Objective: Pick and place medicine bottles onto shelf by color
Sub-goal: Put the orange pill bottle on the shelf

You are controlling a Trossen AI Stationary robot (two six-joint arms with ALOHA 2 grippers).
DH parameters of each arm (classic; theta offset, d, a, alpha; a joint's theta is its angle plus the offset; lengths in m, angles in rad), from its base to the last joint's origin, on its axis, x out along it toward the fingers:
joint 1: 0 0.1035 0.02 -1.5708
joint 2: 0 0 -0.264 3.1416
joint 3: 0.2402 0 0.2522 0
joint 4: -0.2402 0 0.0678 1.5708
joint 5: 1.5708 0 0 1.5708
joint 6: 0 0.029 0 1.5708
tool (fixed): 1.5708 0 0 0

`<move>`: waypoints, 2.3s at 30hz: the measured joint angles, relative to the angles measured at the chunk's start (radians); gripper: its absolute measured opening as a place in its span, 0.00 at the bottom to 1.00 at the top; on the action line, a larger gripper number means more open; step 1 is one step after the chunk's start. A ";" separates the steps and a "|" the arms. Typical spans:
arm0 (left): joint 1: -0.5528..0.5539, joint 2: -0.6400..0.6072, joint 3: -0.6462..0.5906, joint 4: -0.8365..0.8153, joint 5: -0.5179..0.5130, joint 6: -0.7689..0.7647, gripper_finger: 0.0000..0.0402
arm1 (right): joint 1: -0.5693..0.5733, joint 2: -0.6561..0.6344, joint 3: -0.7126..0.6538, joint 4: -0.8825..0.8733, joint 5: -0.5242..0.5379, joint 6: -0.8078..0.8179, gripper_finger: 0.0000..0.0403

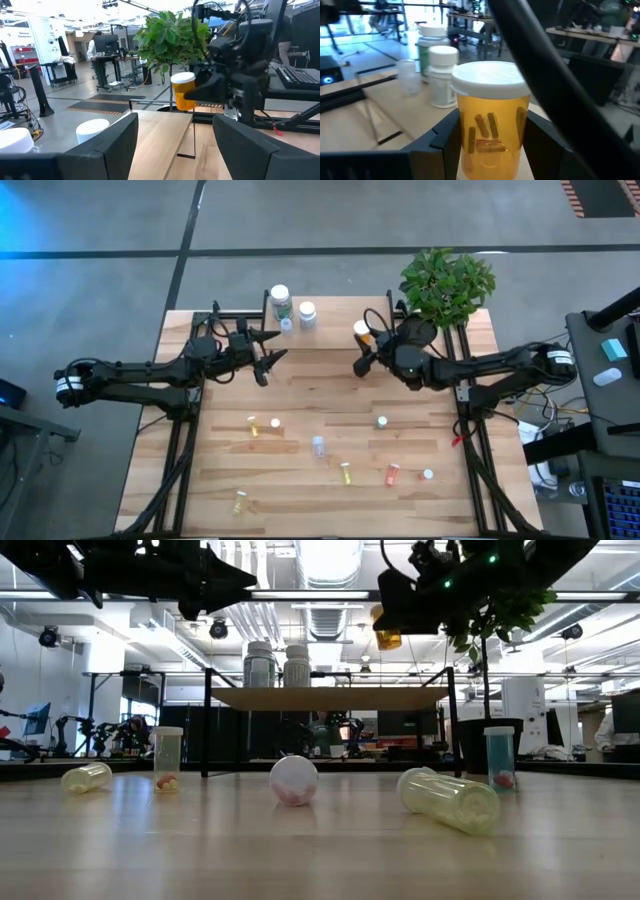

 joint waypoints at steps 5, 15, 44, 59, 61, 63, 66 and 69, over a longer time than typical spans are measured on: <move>0.000 0.000 0.000 0.000 0.000 0.000 0.60 | -0.043 0.031 0.000 0.023 0.000 0.012 0.41; 0.000 0.002 0.000 0.003 0.001 0.000 0.60 | -0.149 0.061 0.000 0.075 0.000 0.013 0.42; 0.000 0.002 -0.009 -0.003 0.004 0.001 0.60 | -0.340 0.246 0.004 0.274 -0.081 0.084 0.48; 0.000 0.002 -0.019 -0.005 0.004 0.002 0.60 | -0.367 0.248 0.003 0.272 -0.082 0.062 0.48; 0.000 0.002 -0.019 -0.004 0.004 0.003 0.60 | -0.367 0.248 0.003 0.270 -0.081 0.056 0.48; 0.000 0.002 -0.019 -0.004 0.004 0.003 0.60 | -0.367 0.248 0.003 0.269 -0.081 0.054 0.48; 0.000 0.002 -0.019 -0.004 0.004 0.003 0.60 | -0.367 0.248 0.002 0.266 -0.077 0.050 0.48; 0.000 0.002 -0.019 -0.004 0.011 0.003 0.60 | -0.367 0.248 0.002 0.263 -0.077 0.050 0.48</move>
